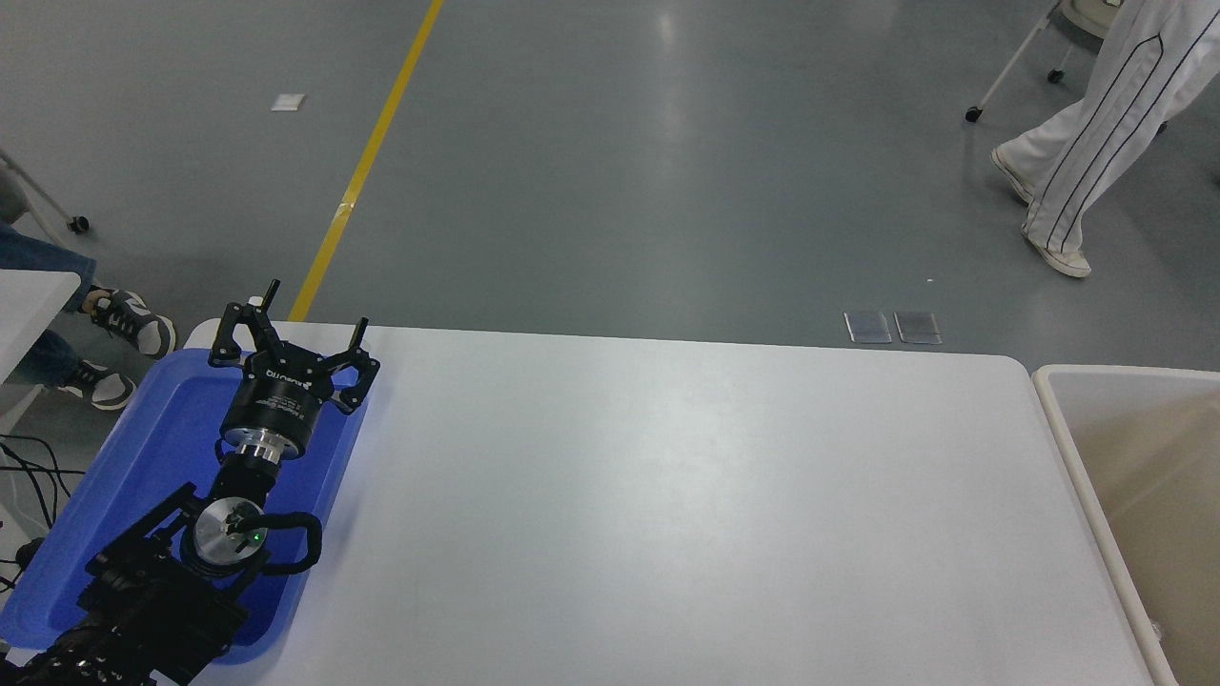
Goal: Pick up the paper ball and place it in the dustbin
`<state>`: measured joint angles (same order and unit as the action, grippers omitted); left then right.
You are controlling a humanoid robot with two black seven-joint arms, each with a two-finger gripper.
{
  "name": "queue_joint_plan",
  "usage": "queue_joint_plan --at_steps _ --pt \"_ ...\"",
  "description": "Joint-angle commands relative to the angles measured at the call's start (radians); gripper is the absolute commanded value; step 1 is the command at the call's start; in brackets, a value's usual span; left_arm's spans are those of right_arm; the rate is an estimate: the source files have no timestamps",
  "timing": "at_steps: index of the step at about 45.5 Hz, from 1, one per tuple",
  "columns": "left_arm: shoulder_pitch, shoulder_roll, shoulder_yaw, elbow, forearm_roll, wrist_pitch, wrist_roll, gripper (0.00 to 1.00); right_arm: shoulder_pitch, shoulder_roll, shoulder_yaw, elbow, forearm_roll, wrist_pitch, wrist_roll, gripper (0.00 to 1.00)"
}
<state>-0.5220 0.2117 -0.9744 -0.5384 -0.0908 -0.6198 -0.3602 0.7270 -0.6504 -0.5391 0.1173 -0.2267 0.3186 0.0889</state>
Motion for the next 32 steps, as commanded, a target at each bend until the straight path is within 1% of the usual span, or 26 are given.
queue_joint_plan --at_steps 1,3,5,9,10,12,19,31,32 --pt "-0.001 0.0 0.0 0.0 -0.001 0.0 0.001 1.0 -0.092 0.083 0.067 -0.01 0.0 -0.256 -0.001 0.0" --pt "0.0 0.0 0.0 0.0 0.0 0.0 0.0 1.0 -0.101 0.095 0.067 -0.011 0.0 -0.268 -0.006 0.0" --pt "0.0 0.0 0.0 0.0 -0.001 0.0 0.0 1.0 -0.104 0.113 0.068 -0.016 0.0 -0.274 -0.021 0.0" --pt "0.0 0.0 0.0 0.0 0.0 0.0 0.001 1.0 -0.11 0.144 0.079 -0.039 0.0 -0.303 -0.08 0.0" --pt "0.0 0.0 0.0 0.0 0.0 0.0 0.0 1.0 -0.115 0.155 0.091 -0.044 0.0 -0.322 -0.112 0.0" --pt "0.0 0.0 0.0 0.0 -0.001 0.0 0.0 1.0 -0.116 0.163 0.103 -0.045 0.0 -0.332 -0.127 0.0" --pt "0.0 0.0 -0.001 0.0 0.0 0.0 0.0 1.0 -0.116 0.163 0.113 -0.047 0.0 -0.345 -0.149 0.0" --pt "0.0 0.0 -0.001 0.0 0.0 0.0 0.0 1.0 -0.144 0.163 0.11 -0.048 0.0 -0.366 -0.149 0.0" --pt "-0.001 0.0 0.0 0.0 0.0 0.0 0.0 1.0 -0.146 0.163 0.11 -0.048 0.0 -0.38 -0.147 0.04"
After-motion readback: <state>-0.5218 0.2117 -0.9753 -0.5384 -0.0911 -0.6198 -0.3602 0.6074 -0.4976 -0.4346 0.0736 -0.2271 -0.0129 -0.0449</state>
